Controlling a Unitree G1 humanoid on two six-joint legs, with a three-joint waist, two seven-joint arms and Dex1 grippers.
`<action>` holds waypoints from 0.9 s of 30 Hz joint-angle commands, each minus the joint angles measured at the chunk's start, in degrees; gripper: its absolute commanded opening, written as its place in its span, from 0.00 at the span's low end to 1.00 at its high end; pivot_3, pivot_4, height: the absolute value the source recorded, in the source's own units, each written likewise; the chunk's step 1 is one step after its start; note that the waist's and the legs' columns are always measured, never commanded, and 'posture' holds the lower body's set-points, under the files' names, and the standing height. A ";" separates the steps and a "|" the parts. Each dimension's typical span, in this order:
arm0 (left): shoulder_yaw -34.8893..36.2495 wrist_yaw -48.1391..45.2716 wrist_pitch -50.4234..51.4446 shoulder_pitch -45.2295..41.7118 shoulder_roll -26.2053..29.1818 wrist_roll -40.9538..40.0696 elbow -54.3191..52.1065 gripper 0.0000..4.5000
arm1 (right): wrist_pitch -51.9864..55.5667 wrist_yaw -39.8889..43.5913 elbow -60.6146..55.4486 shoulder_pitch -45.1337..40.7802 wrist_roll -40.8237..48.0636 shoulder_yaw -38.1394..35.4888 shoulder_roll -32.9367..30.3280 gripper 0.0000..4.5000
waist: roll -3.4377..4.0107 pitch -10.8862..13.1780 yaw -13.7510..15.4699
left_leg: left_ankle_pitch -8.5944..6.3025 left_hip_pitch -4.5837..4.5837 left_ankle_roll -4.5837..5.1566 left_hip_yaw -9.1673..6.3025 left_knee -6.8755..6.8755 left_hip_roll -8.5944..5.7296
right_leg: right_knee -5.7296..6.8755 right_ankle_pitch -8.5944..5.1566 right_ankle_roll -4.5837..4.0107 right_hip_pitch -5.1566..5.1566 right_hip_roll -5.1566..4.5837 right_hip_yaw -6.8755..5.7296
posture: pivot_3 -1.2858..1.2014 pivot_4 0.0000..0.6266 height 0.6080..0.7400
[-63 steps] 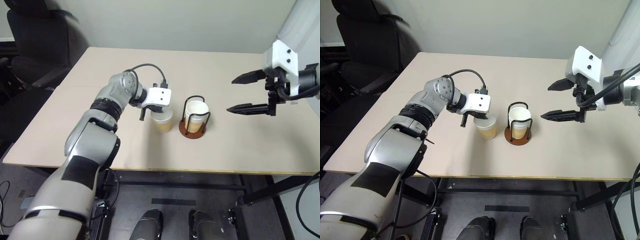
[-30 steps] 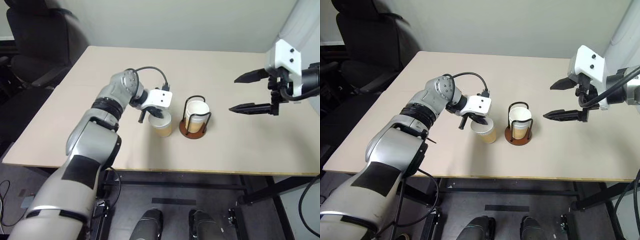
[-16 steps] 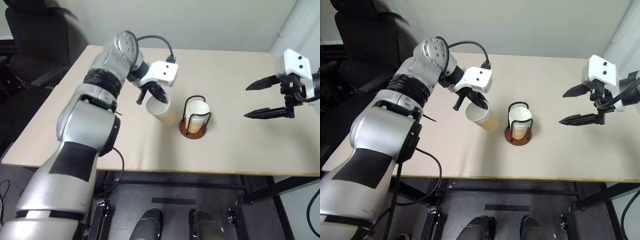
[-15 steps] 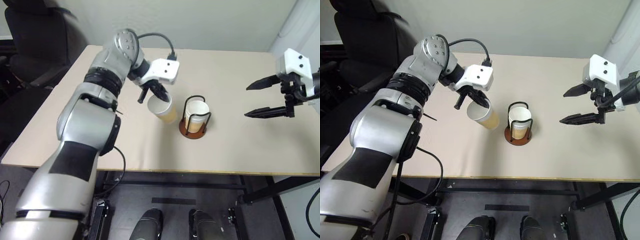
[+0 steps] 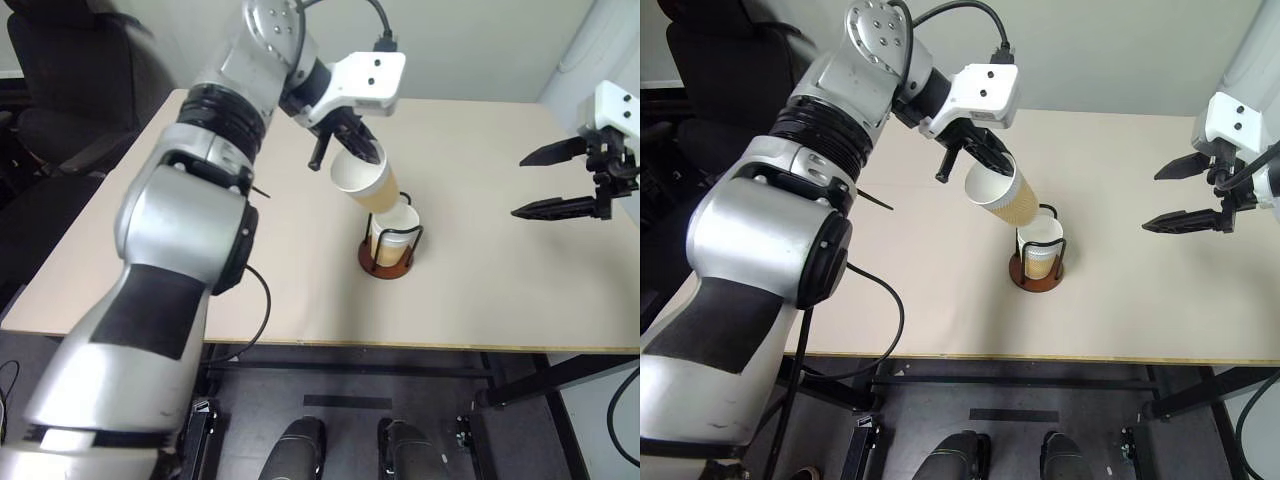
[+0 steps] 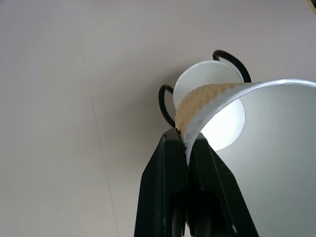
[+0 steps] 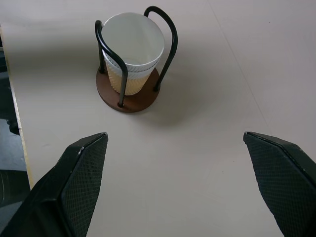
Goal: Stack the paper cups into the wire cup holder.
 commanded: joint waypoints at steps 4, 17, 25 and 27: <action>0.66 4.22 0.03 -0.46 -1.42 0.08 0.16 0.01 | 1.46 -0.16 -3.76 1.96 0.98 -3.75 -2.96 1.00 | 0.00 0.01 0.08 | -0.01 -0.04 0.01 -0.03 0.04 0.02 | -0.01 0.08 0.18 0.00 -0.07 0.05 | 0.52 0.24 1.00; -0.22 4.71 -0.37 1.34 -3.79 0.81 0.28 0.01 | 3.50 -1.09 -7.45 5.65 2.12 -5.68 -4.17 1.00 | 0.00 0.01 0.22 | -0.02 0.04 0.03 0.04 0.10 -0.03 | 0.00 0.13 0.34 0.09 -0.01 0.01 | 0.52 0.24 1.00; -1.17 5.26 -0.34 1.95 -5.07 1.84 0.49 0.01 | 4.52 -1.65 -9.47 7.83 3.12 -6.70 -4.58 1.00 | -0.01 0.02 0.24 | -0.02 0.06 0.05 0.07 0.15 -0.03 | 0.00 0.16 0.41 0.13 -0.02 0.03 | 0.52 0.24 1.00; -1.33 5.72 -0.24 2.14 -5.57 2.21 0.59 0.01 | 4.68 -1.79 -9.86 8.31 3.41 -6.89 -4.72 1.00 | -0.01 0.02 0.24 | -0.02 0.06 0.05 0.04 0.17 0.00 | 0.00 0.18 0.45 0.15 -0.06 0.08 | 0.52 0.24 1.00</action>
